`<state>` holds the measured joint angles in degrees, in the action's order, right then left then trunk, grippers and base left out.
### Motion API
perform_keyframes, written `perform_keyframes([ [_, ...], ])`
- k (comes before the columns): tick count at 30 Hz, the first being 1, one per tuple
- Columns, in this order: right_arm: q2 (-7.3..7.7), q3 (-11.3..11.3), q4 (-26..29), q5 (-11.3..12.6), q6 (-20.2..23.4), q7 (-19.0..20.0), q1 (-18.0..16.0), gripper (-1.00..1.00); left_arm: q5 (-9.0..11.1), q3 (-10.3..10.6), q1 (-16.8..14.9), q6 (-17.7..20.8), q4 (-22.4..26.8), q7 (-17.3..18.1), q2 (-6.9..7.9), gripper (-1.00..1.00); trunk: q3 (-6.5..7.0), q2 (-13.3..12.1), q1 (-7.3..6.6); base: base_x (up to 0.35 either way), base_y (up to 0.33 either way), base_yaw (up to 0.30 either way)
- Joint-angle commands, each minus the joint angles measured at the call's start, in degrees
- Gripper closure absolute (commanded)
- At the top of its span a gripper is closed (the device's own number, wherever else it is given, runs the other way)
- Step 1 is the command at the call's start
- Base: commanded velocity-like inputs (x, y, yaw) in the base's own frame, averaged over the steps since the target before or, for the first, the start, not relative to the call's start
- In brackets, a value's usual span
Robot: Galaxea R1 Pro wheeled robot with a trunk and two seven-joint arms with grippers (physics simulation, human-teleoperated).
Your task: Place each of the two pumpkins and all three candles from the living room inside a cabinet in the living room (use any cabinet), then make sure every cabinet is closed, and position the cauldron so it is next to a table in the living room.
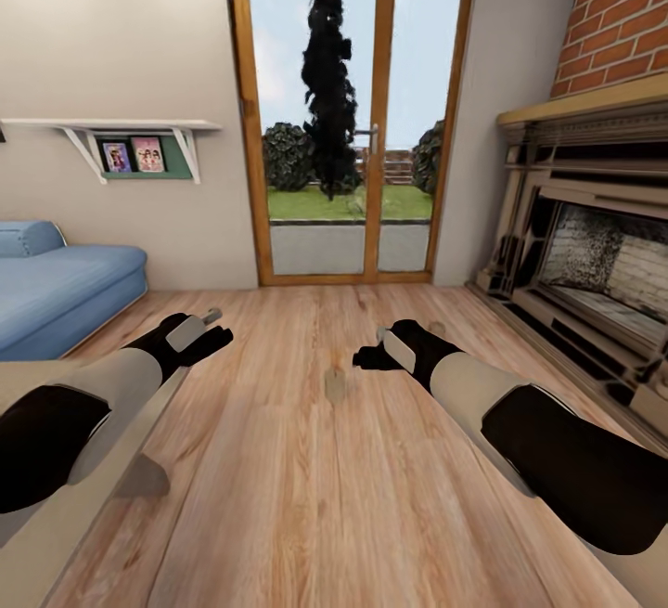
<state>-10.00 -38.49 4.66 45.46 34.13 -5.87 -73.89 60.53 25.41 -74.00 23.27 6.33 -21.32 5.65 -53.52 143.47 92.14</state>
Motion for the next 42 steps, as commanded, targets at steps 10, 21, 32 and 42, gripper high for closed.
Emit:
perform_keyframes([
  [10, 0.0, -0.3, 0.1, 0.6, 0.2, -0.5, 0.0, -1.0, 0.6, 0.5, 0.0, 0.3, 0.2, -0.4, -0.17, -1.0, -0.06, 0.0, 0.02, 0.335, 0.056, -0.021],
  [21, 0.0, -0.3, 0.1, 0.6, 0.2, -0.5, 0.0, -1.0, 0.6, 0.6, 0.0, 0.3, 0.2, -0.4, -0.39, -1.0, -0.06, 0.0, 0.02, 0.335, 0.001, -0.262],
  [32, 0.0, -0.3, 0.2, 0.6, 0.2, -0.5, 0.0, -1.0, 0.6, 0.6, 0.0, 0.4, 0.1, -0.4, -0.94, -1.0, -0.06, 0.0, 0.02, 0.335, 0.0, -0.215],
  [42, 0.0, -0.3, 0.2, 0.6, 0.2, -0.5, 0.0, -1.0, 0.5, 0.6, 0.0, 0.6, 0.1, -0.2, -1.16, -1.0, -0.06, 0.0, 0.02, 0.335, 0.0, -0.097],
])
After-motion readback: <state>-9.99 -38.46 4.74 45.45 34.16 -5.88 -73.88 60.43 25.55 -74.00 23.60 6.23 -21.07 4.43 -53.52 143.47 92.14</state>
